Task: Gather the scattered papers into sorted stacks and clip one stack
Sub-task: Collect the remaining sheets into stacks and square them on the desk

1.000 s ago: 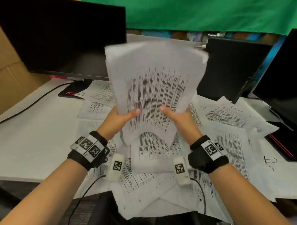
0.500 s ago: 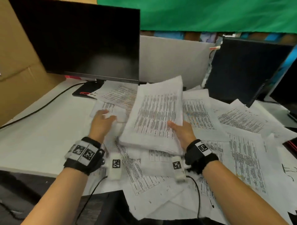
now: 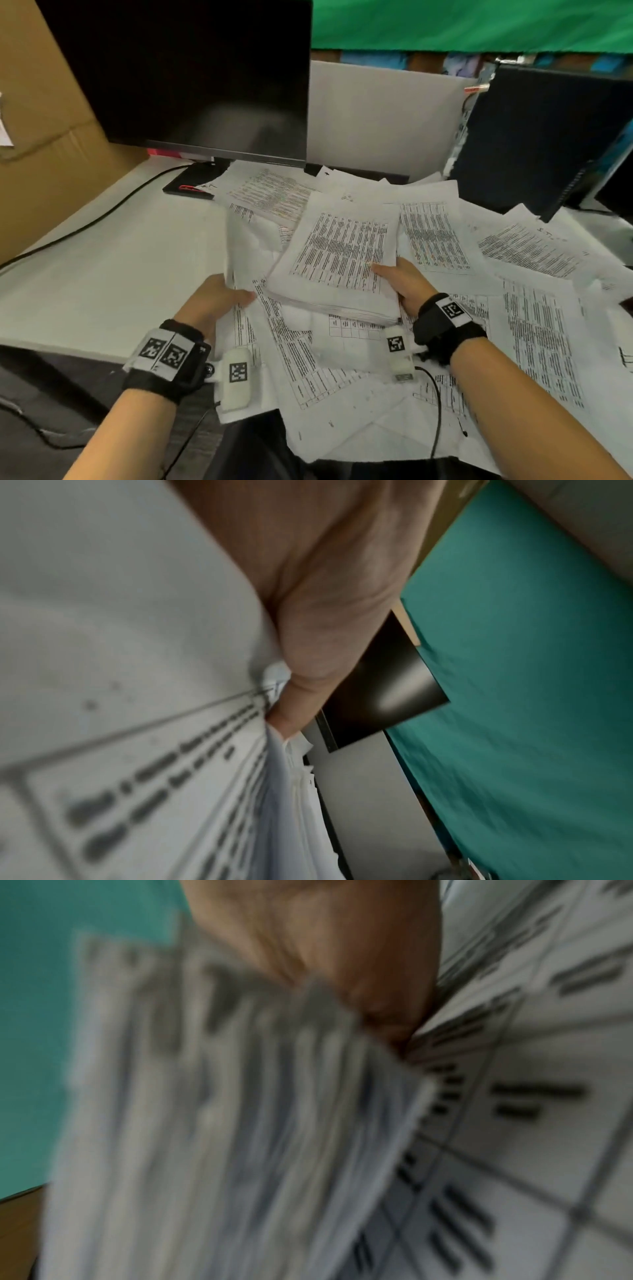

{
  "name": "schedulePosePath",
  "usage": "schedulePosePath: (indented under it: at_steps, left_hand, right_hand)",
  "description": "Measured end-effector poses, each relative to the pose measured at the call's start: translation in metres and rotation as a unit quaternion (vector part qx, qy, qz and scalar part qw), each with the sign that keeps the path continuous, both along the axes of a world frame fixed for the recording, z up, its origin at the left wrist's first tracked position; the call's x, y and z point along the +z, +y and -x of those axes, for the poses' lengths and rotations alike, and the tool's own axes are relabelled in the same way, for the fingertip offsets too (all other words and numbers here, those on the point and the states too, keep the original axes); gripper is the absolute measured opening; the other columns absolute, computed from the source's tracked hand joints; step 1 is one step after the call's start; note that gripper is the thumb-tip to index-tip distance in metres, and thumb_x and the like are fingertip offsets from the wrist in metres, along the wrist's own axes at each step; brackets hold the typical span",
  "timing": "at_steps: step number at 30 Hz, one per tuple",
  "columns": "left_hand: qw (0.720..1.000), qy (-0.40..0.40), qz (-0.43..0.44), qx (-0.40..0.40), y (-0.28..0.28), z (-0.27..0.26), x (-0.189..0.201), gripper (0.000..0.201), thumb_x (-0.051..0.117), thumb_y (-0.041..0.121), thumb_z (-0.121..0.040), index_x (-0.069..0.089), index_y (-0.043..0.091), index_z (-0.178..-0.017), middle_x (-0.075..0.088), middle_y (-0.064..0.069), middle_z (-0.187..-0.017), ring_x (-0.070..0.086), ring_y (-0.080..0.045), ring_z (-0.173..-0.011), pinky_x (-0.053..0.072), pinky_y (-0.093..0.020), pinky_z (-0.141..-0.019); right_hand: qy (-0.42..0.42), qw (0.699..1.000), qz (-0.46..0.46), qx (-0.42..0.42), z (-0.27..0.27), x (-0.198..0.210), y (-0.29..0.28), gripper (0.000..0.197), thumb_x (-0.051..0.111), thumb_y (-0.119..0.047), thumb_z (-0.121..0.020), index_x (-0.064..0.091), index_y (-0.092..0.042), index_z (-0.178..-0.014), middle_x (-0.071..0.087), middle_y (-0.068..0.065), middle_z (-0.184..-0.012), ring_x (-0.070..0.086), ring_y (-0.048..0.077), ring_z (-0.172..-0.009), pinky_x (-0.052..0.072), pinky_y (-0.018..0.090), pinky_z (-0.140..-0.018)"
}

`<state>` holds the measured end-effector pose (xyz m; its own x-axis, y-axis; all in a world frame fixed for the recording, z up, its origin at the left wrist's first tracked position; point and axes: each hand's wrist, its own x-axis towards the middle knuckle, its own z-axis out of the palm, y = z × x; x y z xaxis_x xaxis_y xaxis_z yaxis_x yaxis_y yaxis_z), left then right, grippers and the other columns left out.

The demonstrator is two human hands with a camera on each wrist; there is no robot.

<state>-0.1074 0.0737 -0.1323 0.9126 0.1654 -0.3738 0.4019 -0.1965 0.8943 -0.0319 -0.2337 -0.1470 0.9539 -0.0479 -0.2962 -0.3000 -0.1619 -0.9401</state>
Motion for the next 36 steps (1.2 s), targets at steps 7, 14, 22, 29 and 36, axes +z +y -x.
schedulePosePath:
  at_steps: [7,14,22,29,36]
  left_hand:
    - [0.919,-0.248,-0.304,0.054,-0.006,0.016,0.077,0.011,0.057,0.006,-0.089,0.064,0.003,-0.097,0.06,-0.007,-0.085,0.059,-0.025,-0.078,0.038,-0.024,-0.055]
    - [0.794,-0.516,-0.311,0.087,0.005,0.034,0.195,0.005,0.061,0.03,-0.088,0.058,0.032,-0.085,0.07,0.002,-0.085,0.066,-0.009,-0.078,0.046,-0.017,-0.062]
    - [0.826,-0.542,-0.116,0.104,-0.015,-0.013,0.192,0.03,0.068,0.028,-0.086,0.067,0.006,-0.106,0.07,-0.007,-0.106,0.069,-0.015,-0.097,0.057,-0.032,-0.083]
    - [0.825,-0.486,-0.229,0.177,-0.041,-0.047,0.156,0.023,0.059,0.022,-0.092,0.066,0.001,-0.098,0.068,-0.007,-0.094,0.062,-0.017,-0.082,0.04,-0.002,-0.063]
    - [0.806,-0.484,-0.284,0.189,-0.038,-0.058,0.152,0.034,0.041,0.026,-0.101,0.062,0.0,-0.105,0.065,-0.012,-0.101,0.058,-0.025,-0.091,0.031,-0.008,-0.069]
  right_hand:
    - [0.008,1.0,0.004,-0.01,0.001,-0.001,-0.003,0.034,0.059,-0.01,-0.096,0.054,0.001,-0.128,0.066,0.017,-0.12,0.064,0.033,-0.109,0.051,0.045,-0.095]
    - [0.001,0.999,0.008,0.033,0.009,0.011,-0.003,0.032,0.056,-0.012,-0.098,0.05,-0.005,-0.128,0.066,0.007,-0.107,0.063,0.022,-0.096,0.05,0.039,-0.089]
    - [-0.114,0.979,0.036,0.166,0.054,0.09,0.003,0.053,0.066,-0.031,-0.09,0.045,-0.023,-0.139,0.059,-0.01,-0.134,0.055,0.008,-0.124,0.047,0.033,-0.104]
    - [-0.056,0.96,-0.22,0.166,0.068,0.109,0.019,0.052,0.042,-0.067,-0.088,0.058,-0.03,-0.119,0.075,-0.006,-0.108,0.07,0.01,-0.102,0.057,0.033,-0.085]
    - [-0.056,0.989,-0.03,0.136,0.051,0.087,0.021,0.026,0.062,-0.025,-0.094,0.064,-0.005,-0.111,0.07,0.008,-0.087,0.066,0.01,-0.061,0.056,0.022,-0.058]
